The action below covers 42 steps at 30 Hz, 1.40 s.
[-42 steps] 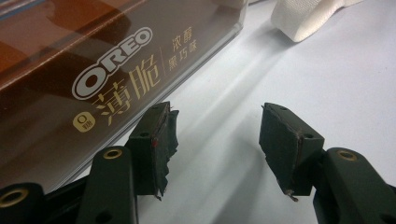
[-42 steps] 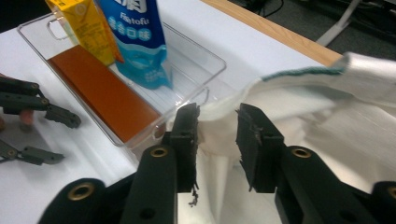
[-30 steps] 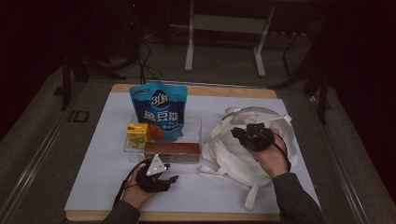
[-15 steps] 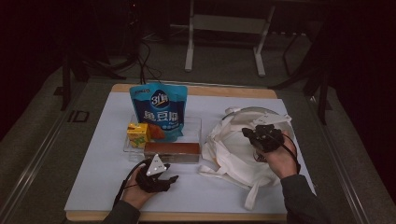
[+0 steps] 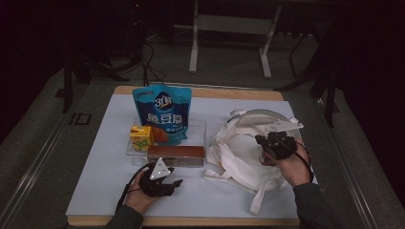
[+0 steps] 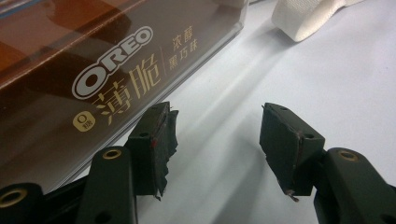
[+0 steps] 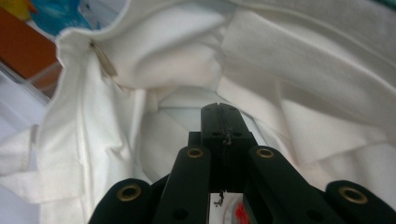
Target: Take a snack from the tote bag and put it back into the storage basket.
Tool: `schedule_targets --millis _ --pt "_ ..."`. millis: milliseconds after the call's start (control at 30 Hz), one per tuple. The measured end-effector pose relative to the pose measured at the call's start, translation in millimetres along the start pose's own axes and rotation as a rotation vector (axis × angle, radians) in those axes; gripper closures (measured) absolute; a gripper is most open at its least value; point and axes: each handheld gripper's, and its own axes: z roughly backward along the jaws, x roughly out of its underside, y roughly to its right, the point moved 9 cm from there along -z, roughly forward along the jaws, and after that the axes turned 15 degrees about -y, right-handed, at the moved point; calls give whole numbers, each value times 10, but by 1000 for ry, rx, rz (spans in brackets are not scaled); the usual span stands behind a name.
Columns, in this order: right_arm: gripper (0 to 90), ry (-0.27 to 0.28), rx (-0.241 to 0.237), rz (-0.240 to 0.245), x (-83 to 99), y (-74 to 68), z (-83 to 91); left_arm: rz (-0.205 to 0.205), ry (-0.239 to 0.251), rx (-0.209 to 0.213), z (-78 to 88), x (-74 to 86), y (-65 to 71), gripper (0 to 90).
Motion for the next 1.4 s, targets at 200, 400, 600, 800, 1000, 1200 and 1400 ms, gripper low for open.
schedule_targets --millis 200,400,600,800,1000,1200,1400 --pt "900 -19 3 -37 171 89 -34 -7 -4 -4 -3 2 2 440" --pt "900 -26 -1 -74 299 157 -78 -4 -1 -5 -3 -1 4 440" --pt "900 -46 6 -101 435 225 -113 -6 -4 -5 -3 2 3 440" --pt "900 -69 33 -118 564 299 -123 -11 -7 -8 -5 3 6 440" --pt "900 -95 55 -141 703 368 -125 -11 -7 -8 -5 3 7 440" --pt "900 -128 86 -155 845 434 -110 -12 -8 -10 -7 3 8 439" --pt "900 -174 133 -159 977 492 -145 -13 -9 -10 -9 3 9 439"
